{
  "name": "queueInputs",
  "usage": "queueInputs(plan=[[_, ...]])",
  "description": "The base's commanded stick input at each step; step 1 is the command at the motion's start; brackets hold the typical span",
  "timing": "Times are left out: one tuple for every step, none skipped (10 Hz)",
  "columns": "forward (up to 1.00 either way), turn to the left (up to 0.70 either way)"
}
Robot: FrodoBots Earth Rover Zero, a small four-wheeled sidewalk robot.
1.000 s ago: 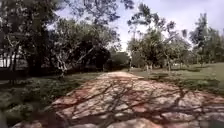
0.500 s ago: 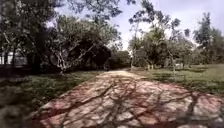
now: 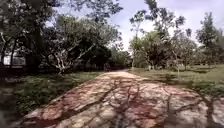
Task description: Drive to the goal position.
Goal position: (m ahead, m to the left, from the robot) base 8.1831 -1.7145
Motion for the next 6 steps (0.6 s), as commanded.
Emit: queueInputs(plan=[[0.31, 0.00], [0.00, 0.00], [0.00, 0.00], [0.00, 0.00], [0.00, 0.00], [0.00, 0.00]])
